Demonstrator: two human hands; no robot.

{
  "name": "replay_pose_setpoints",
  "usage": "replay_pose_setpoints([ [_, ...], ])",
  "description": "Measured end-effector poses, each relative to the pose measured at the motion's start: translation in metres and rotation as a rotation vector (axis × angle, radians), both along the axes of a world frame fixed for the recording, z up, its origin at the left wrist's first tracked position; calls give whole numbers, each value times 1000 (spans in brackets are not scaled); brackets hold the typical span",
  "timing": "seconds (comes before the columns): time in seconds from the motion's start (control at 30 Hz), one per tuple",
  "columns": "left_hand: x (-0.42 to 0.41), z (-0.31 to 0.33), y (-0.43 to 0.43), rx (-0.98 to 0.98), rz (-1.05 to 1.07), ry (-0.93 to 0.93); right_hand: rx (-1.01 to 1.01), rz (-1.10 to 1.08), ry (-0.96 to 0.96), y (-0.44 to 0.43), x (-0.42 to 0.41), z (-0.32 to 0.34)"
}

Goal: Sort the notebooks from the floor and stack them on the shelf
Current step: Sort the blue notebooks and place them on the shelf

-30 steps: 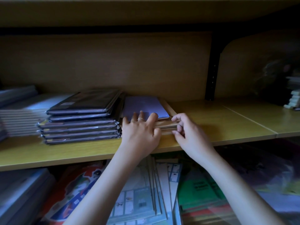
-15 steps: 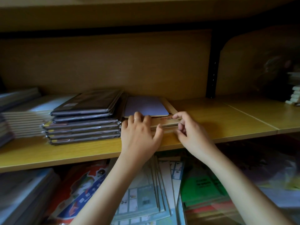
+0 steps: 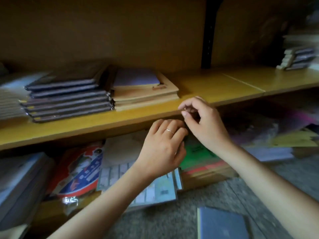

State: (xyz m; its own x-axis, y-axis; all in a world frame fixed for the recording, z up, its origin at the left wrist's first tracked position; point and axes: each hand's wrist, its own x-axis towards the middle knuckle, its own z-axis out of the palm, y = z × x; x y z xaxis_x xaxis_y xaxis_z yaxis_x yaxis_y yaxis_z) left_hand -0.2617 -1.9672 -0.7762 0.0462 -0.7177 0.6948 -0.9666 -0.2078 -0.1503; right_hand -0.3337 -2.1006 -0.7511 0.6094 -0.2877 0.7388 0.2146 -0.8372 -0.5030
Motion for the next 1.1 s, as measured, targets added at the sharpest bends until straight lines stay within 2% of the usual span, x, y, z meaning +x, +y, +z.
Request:
replay_pose_setpoints([
  [0.07,-15,-24,0,100,-65,-12,-37,-59,-1,-1,-37,-28],
  [0.23,-59,-110,5,551,-123,204,109,-178,306,-12,-143,-141],
  [0.3,-77,-141,11,734,-92,423,232,-250,445,-9,-188,-186],
  [0.4,-101,-182,24,930,28,817,527,-379,633,5,-242,-241],
  [0.53,-123,-218,34,840,126,1270,917,-488,777,28,-271,-281],
  [0.6,-127,-232,35,768,226,1389,1048,-492,837,36,-268,-285],
  [0.7,-134,-238,29,668,361,1521,1099,-402,874,41,-250,-272],
  [0.77,-139,-235,22,677,402,1558,1056,-343,926,42,-239,-266],
  [0.9,-149,-233,16,709,484,1542,971,-404,1026,43,-235,-260],
  [1.1,-156,-226,14,725,525,1562,985,-392,960,44,-242,-261],
])
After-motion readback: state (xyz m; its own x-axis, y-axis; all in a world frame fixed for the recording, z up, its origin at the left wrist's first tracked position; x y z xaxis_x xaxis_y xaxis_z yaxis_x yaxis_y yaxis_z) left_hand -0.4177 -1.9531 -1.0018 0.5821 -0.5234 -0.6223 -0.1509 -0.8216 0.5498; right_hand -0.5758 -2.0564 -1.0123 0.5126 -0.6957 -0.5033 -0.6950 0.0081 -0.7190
